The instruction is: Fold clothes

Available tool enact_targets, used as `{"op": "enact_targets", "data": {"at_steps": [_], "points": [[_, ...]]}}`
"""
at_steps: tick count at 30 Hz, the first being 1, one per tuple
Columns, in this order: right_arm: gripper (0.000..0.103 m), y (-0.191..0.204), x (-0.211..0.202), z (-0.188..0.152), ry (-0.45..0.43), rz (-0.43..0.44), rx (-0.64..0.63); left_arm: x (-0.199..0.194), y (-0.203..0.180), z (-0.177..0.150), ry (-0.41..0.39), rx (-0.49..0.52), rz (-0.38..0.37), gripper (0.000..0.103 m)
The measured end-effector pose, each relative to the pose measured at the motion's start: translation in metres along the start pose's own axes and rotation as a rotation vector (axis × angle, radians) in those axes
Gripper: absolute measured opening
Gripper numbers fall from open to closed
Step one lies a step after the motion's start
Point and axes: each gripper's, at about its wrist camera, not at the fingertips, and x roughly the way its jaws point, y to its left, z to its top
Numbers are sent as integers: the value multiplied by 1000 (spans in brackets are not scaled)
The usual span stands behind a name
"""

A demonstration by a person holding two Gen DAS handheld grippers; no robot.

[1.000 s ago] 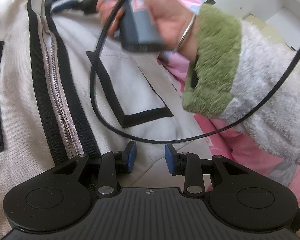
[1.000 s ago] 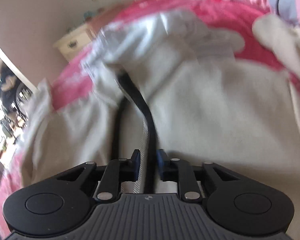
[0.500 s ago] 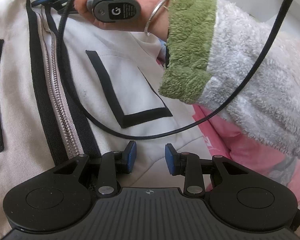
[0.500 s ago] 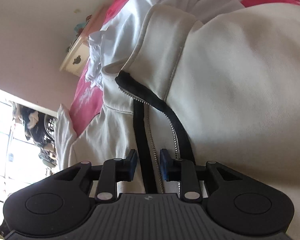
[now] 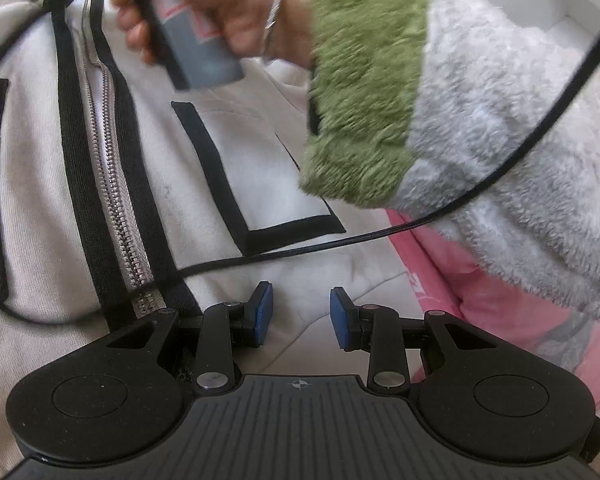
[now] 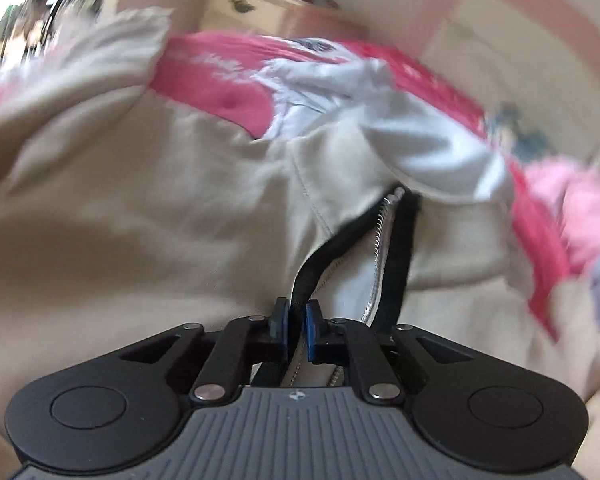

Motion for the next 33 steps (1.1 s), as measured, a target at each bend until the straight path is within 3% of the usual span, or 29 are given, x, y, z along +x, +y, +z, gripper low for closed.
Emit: {"op": "enact_targets", "data": {"at_steps": [2, 3, 8, 11, 14, 17, 21, 26, 29, 33], "points": [[47, -6, -6, 5, -7, -45, 12, -1, 0, 0, 0, 0, 0, 32], [47, -14, -10, 6, -13, -49, 46, -2, 1, 0, 0, 0, 0, 32], [42, -46, -27, 16, -84, 59, 220, -5, 2, 0, 2, -3, -3, 32], [37, -41, -1, 20, -20, 129, 229, -7, 3, 0, 2, -4, -3, 32], [33, -47, 16, 15, 27, 119, 257, -2, 3, -1, 1, 2, -2, 32], [32, -78, -16, 16, -14, 168, 357, -4, 5, -1, 2, 9, -10, 32], [30, -152, -103, 6, -104, 208, 457, -3, 7, 1, 14, 16, -28, 32], [34, -264, -214, -34, -161, 25, 529, 20, 6, 5, 41, 25, -39, 32], [36, -298, -233, -76, -85, 5, 622, 41, 7, 3, 51, 45, -23, 33], [36, -297, -220, -143, 20, 77, 736, 21, -6, 0, 73, 50, 6, 35]]}}
